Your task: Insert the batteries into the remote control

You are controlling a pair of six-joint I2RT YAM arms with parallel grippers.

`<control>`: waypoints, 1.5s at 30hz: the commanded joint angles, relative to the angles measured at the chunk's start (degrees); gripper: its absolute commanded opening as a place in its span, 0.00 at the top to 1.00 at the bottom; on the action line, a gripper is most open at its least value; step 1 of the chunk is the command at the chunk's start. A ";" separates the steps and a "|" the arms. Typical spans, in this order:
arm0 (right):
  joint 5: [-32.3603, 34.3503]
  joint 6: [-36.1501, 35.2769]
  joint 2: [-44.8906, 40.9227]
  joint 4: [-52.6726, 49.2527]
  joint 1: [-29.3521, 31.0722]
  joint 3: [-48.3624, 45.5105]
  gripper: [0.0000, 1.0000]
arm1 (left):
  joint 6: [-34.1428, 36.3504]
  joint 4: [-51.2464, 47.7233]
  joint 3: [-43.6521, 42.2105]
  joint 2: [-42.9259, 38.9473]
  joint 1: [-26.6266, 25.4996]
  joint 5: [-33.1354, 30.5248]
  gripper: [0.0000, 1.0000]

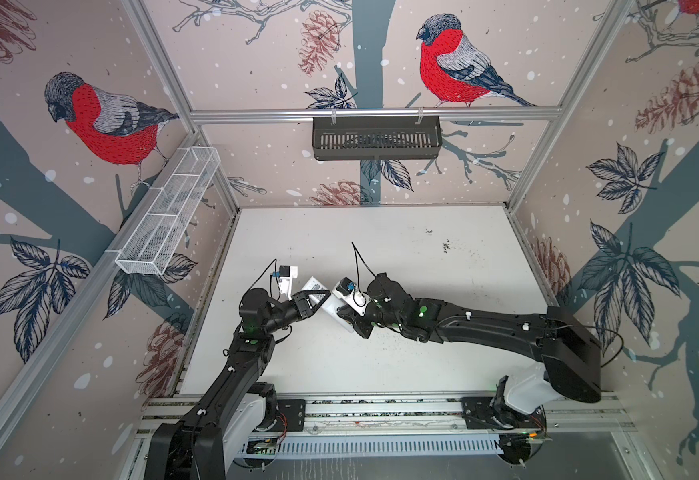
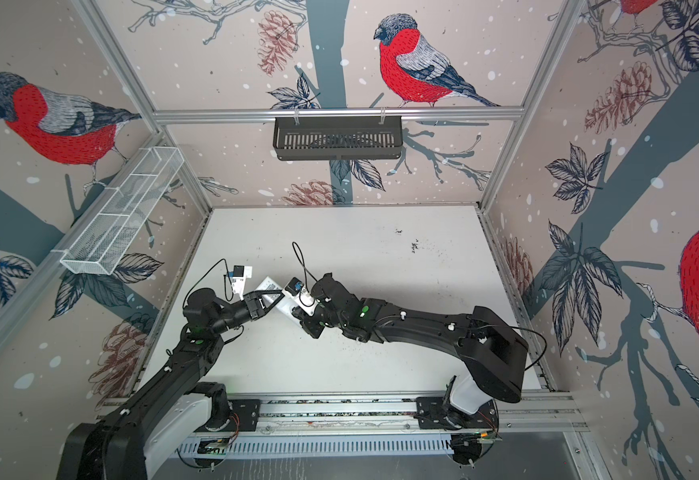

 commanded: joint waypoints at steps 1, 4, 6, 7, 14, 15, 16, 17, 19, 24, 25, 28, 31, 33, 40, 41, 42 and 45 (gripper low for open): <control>1.55 -0.23 0.77 -2.91 0.03 -1.30 0.93 | -3.52 7.95 0.20 -0.84 -0.10 4.85 1.00; 2.09 -0.35 0.86 -2.18 0.02 -2.74 0.94 | -5.82 11.34 -0.52 -1.14 0.06 5.49 1.00; 2.62 -0.53 1.14 -2.10 -0.02 -3.64 0.94 | -7.76 14.00 -1.21 -1.40 0.40 5.81 1.00; 2.97 -0.54 1.44 -2.09 -0.02 -4.04 0.95 | -9.17 16.18 -1.67 -1.45 0.64 5.96 1.00; 4.62 -0.19 2.16 -1.66 0.13 -7.29 0.95 | -14.13 22.98 -3.04 -2.38 2.89 7.38 1.00; 4.80 -0.10 2.25 -1.74 0.06 -7.58 0.95 | -14.37 23.10 -2.91 -2.38 2.90 7.58 1.00; 5.05 -0.01 2.40 -1.95 0.07 -7.70 0.95 | -14.73 23.43 -2.92 -2.37 2.90 7.72 1.00; 5.21 -0.08 2.59 -2.18 0.07 -7.84 0.95 | -14.84 23.63 -2.90 -2.40 2.93 7.81 1.00; 5.68 -0.01 2.87 -2.74 0.06 -8.14 0.95 | -14.97 23.92 -2.86 -2.52 3.10 7.94 1.00; 8.29 0.08 4.28 -5.33 0.39 -7.25 0.94 | -15.61 24.91 -2.77 -2.17 3.21 8.46 1.00; 8.84 0.06 4.67 -6.05 0.43 -7.00 0.94 | -16.09 25.65 -2.87 -2.11 3.22 8.54 1.00; 10.32 0.90 5.24 -6.66 0.39 -7.15 0.94 | -17.26 27.33 -2.63 -1.86 3.21 8.89 1.00; 11.60 2.19 5.86 -7.75 0.29 -7.10 0.94 | -17.93 28.25 -2.35 -1.94 3.24 9.25 1.00; 12.60 3.15 5.91 -8.26 0.25 -7.31 0.92 | -17.82 27.94 -2.22 -2.00 3.25 9.43 1.00; 16.55 4.51 5.55 -10.47 0.59 -6.17 0.87 | -18.01 28.52 -2.14 -1.79 3.24 10.05 1.00; 16.43 4.40 5.32 -10.33 0.60 -5.89 0.86 | -18.15 28.52 -2.11 -1.81 3.23 10.14 1.00; 15.89 3.96 5.06 -10.34 0.67 -5.56 0.86 | -18.01 28.46 -2.13 -1.93 3.22 10.12 1.00; 13.28 2.78 4.13 -9.43 0.69 -4.74 0.82 | -17.51 27.52 -2.13 -2.43 3.23 10.24 1.00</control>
